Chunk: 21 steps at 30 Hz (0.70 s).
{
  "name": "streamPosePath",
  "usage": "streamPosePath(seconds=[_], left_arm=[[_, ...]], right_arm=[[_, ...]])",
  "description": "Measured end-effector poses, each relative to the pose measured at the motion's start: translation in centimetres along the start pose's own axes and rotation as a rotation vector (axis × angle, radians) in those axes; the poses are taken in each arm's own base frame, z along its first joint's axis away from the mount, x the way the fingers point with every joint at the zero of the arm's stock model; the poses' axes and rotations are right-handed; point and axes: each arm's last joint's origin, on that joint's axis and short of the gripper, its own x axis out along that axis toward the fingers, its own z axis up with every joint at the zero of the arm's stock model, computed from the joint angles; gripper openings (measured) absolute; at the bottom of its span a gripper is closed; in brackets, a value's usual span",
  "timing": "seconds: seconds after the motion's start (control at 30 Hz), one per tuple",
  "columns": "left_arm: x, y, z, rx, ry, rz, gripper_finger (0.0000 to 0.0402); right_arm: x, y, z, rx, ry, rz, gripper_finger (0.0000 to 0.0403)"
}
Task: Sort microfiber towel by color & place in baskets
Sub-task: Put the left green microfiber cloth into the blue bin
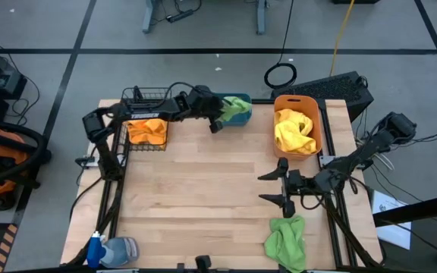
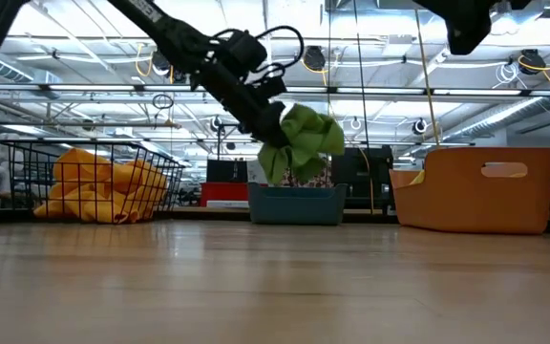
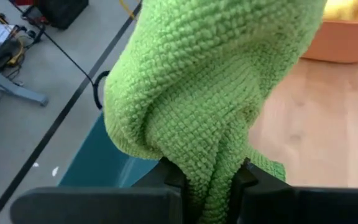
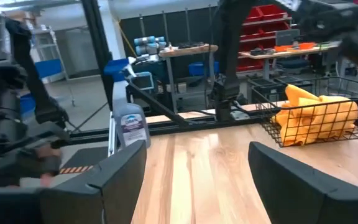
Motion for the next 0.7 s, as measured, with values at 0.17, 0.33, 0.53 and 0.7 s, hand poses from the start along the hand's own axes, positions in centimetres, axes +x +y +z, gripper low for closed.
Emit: streamPosePath(seconds=[0.17,0.33,0.53,0.7], left_arm=[[2.1,0.8,-0.6,0.009,0.022,0.036,0.0049],[3.5,1.4,-1.3,0.015,0.054,0.080,0.0050],[3.6,2.1,-1.8,0.016,0.079,0.097,0.0087],[3.6,2.3,-1.9,0.011,0.094,0.113,0.0161]], right_arm=[[-0.3,0.3,0.0,-0.017,0.006,0.013,0.0274],[-0.3,0.3,-0.1,-0.021,0.012,0.017,0.0274],[-0.3,0.4,-0.1,-0.026,0.012,0.016,0.0274],[-0.3,0.4,-0.1,-0.028,0.012,0.016,0.0274]])
